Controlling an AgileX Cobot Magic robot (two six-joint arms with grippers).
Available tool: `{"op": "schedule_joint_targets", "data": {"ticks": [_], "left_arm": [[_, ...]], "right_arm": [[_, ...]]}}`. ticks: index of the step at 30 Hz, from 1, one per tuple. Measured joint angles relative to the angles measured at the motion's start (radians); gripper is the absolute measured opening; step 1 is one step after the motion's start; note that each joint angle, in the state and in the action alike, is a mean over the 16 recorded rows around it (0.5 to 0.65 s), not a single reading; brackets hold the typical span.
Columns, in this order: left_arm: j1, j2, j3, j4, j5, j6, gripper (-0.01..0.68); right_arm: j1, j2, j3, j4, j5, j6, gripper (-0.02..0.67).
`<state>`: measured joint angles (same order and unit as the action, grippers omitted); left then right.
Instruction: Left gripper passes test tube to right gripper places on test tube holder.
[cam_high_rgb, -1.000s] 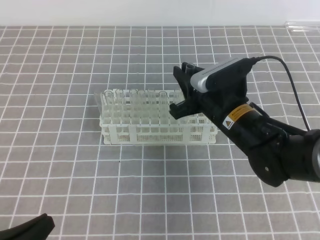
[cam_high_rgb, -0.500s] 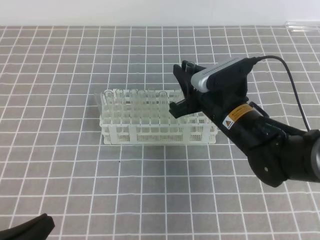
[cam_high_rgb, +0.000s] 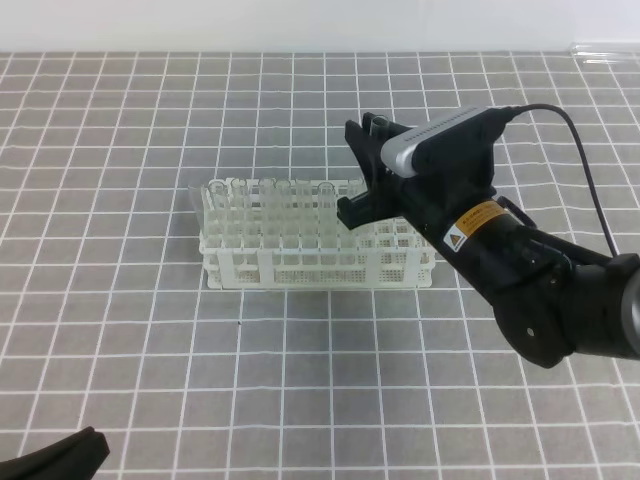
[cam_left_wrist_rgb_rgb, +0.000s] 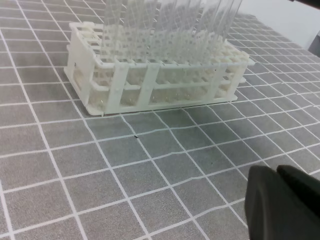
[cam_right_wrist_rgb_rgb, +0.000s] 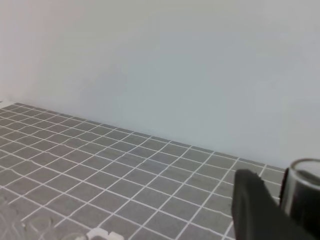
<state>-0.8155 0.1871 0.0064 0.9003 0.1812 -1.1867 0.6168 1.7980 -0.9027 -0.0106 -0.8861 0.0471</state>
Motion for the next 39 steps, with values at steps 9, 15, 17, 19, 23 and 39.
{"op": "schedule_joint_targets", "data": {"ticks": [9, 15, 17, 19, 23, 39], "left_arm": [[0.000, 0.000, -0.001, 0.000, 0.000, 0.000, 0.000], [0.000, 0.000, 0.000, 0.000, 0.000, -0.001, 0.000], [0.000, 0.000, 0.001, 0.000, -0.001, -0.001, 0.000], [0.000, 0.000, 0.001, 0.000, 0.000, -0.001, 0.000], [0.000, 0.000, 0.000, 0.000, 0.000, -0.001, 0.000], [0.000, 0.001, 0.000, 0.000, 0.000, -0.002, 0.000]], "right_arm": [[0.000, 0.018, -0.003, 0.000, 0.009, -0.001, 0.089], [0.000, 0.033, -0.003, 0.000, 0.011, -0.001, 0.089], [0.000, 0.037, -0.003, 0.000, 0.010, -0.001, 0.089], [0.000, 0.039, -0.003, 0.000, 0.010, -0.001, 0.090], [-0.001, 0.040, -0.003, 0.000, 0.010, 0.004, 0.101], [-0.002, -0.002, 0.005, 0.016, 0.067, 0.024, 0.336]]}}
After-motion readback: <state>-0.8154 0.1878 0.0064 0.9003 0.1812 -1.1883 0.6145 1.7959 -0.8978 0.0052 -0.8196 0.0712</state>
